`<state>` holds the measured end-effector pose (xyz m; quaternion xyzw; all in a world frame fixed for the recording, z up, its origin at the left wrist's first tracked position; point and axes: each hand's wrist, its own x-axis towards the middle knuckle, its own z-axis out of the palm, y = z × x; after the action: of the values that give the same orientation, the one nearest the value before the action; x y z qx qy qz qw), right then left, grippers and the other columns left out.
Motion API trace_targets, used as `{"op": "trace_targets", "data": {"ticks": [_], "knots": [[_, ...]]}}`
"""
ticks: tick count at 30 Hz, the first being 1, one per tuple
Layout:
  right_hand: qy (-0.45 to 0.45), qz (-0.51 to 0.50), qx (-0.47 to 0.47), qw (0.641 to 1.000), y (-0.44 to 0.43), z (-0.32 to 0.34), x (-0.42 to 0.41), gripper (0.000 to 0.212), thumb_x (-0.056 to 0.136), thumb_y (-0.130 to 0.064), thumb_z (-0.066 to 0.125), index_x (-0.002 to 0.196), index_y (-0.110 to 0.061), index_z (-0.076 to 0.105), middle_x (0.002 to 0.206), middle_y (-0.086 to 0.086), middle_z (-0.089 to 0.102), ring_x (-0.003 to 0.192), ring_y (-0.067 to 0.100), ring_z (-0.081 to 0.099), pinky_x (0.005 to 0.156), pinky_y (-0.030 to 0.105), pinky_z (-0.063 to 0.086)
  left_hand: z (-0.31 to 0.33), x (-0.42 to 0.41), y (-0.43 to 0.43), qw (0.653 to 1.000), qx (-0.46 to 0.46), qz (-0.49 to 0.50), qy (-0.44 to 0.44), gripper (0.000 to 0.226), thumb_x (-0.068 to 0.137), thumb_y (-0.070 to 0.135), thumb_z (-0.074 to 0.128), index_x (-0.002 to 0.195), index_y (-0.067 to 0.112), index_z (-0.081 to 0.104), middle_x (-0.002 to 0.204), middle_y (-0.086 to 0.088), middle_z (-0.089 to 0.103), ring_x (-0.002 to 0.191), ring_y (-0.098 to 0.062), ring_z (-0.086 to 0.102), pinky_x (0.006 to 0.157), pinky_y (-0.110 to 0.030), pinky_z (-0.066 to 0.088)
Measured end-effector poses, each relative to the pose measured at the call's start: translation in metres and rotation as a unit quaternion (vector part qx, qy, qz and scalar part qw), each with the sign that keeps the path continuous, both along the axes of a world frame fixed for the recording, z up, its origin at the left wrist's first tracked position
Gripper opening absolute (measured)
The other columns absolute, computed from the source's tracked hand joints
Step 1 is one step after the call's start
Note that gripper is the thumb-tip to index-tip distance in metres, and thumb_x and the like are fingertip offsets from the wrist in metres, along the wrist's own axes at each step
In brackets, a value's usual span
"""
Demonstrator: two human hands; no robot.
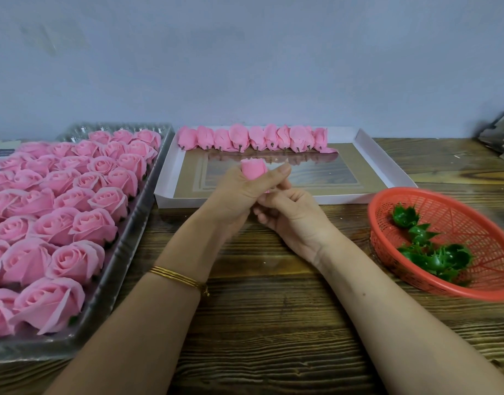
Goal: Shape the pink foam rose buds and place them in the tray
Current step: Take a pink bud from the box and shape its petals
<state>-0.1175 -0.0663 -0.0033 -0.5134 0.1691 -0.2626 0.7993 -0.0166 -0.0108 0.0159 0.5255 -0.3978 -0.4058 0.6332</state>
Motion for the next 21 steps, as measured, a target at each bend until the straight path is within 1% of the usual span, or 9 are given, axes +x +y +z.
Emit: {"op": "trace_targets", "data": {"ticks": [2, 4, 7, 10, 12, 14, 15, 18, 21], "knots": [[-0.004, 0.016, 0.013, 1.0, 0.0002, 0.0007, -0.0007, 0.028, 0.089, 0.004, 0.055, 0.077, -0.016, 0.07, 0.065, -0.003, 0.065, 0.062, 0.008, 0.055, 0.062, 0.016, 0.046, 0.001, 0.0002, 0.001, 1.0, 0.005, -0.001, -0.003, 0.029, 0.071, 0.041, 0.071, 0.069, 0.012, 0.07, 0.056, -0.004, 0.055, 0.044, -0.012, 0.045, 0.038, -0.021, 0.032], [-0.012, 0.026, 0.03, 0.999, 0.0, 0.0014, -0.0009, 0.021, 0.086, 0.001, 0.06, 0.082, -0.018, 0.068, 0.065, -0.002, 0.065, 0.061, 0.008, 0.057, 0.061, 0.016, 0.048, 0.0026, -0.0006, 0.0019, 1.0, 0.011, -0.001, -0.006, 0.027, 0.071, 0.041, 0.07, 0.067, 0.014, 0.07, 0.056, -0.002, 0.053, 0.048, -0.013, 0.044, 0.04, -0.021, 0.031], [-0.01, 0.042, 0.035, 0.998, -0.0009, 0.0027, -0.0007, 0.022, 0.074, -0.009, 0.062, 0.069, -0.026, 0.075, 0.065, -0.003, 0.066, 0.06, 0.007, 0.058, 0.061, 0.015, 0.05, 0.0044, -0.0015, 0.0019, 1.0, 0.022, -0.007, -0.018, 0.03, 0.078, 0.037, 0.065, 0.053, 0.02, 0.069, 0.05, 0.005, 0.052, 0.046, -0.008, 0.044, 0.041, -0.02, 0.03], [-0.008, 0.053, 0.041, 0.998, -0.0007, 0.0038, -0.001, 0.024, 0.074, -0.01, 0.061, 0.066, -0.028, 0.074, 0.066, -0.002, 0.066, 0.06, 0.007, 0.058, 0.06, 0.016, 0.05, 0.0035, -0.0016, 0.0011, 0.999, 0.028, -0.006, -0.02, 0.043, 0.09, 0.029, 0.06, 0.048, 0.022, 0.067, 0.047, 0.008, 0.049, 0.045, -0.006, 0.043, 0.042, -0.022, 0.029], [-0.005, 0.057, 0.043, 0.997, -0.0005, 0.004, -0.0015, 0.025, 0.078, -0.008, 0.06, 0.067, -0.027, 0.073, 0.067, -0.002, 0.066, 0.061, 0.007, 0.057, 0.06, 0.016, 0.049, 0.0054, -0.002, 0.0024, 1.0, 0.025, 0.0, -0.012, 0.036, 0.09, 0.029, 0.061, 0.056, 0.018, 0.068, 0.055, -0.003, 0.051, 0.051, -0.012, 0.044, 0.045, -0.025, 0.029], [0.004, 0.055, 0.042, 0.998, -0.0003, 0.0042, -0.0022, 0.032, 0.087, -0.002, 0.057, 0.068, -0.023, 0.071, 0.066, -0.001, 0.065, 0.062, 0.009, 0.056, 0.06, 0.016, 0.048, 0.0068, -0.0032, 0.0035, 1.0, 0.022, 0.009, 0.0, 0.029, 0.087, 0.031, 0.064, 0.07, 0.008, 0.065, 0.074, -0.017, 0.055, 0.062, -0.022, 0.047, 0.052, -0.029, 0.031], [0.012, 0.051, 0.043, 0.998, -0.0001, 0.0044, -0.0023, 0.035, 0.09, 0.0, 0.055, 0.067, -0.021, 0.071, 0.066, 0.0, 0.064, 0.063, 0.01, 0.055, 0.06, 0.017, 0.048, 0.0069, -0.004, 0.0038, 1.0, 0.022, 0.017, 0.006, 0.029, 0.087, 0.03, 0.064, 0.071, 0.006, 0.064, 0.08, -0.019, 0.056, 0.067, -0.025, 0.048, 0.056, -0.03, 0.032], [0.031, 0.033, 0.043, 0.998, 0.0013, 0.0059, -0.0012, 0.041, 0.092, 0.002, 0.052, 0.06, -0.018, 0.071, 0.064, 0.002, 0.063, 0.063, 0.012, 0.053, 0.062, 0.02, 0.045, 0.0054, -0.0044, 0.0021, 0.999, 0.021, 0.039, 0.024, 0.035, 0.092, 0.026, 0.062, 0.06, 0.013, 0.067, 0.078, -0.014, 0.064, 0.078, -0.032, 0.051, 0.063, -0.035, 0.033], [0.036, 0.021, 0.042, 0.998, 0.0039, 0.0075, 0.0003, 0.036, 0.092, 0.0, 0.054, 0.064, -0.017, 0.069, 0.065, 0.003, 0.063, 0.061, 0.011, 0.053, 0.063, 0.021, 0.044, 0.005, -0.0037, 0.0015, 0.998, 0.03, 0.053, 0.033, 0.04, 0.091, 0.028, 0.063, 0.054, 0.015, 0.068, 0.076, -0.009, 0.071, 0.084, -0.034, 0.052, 0.071, -0.04, 0.036]]}}
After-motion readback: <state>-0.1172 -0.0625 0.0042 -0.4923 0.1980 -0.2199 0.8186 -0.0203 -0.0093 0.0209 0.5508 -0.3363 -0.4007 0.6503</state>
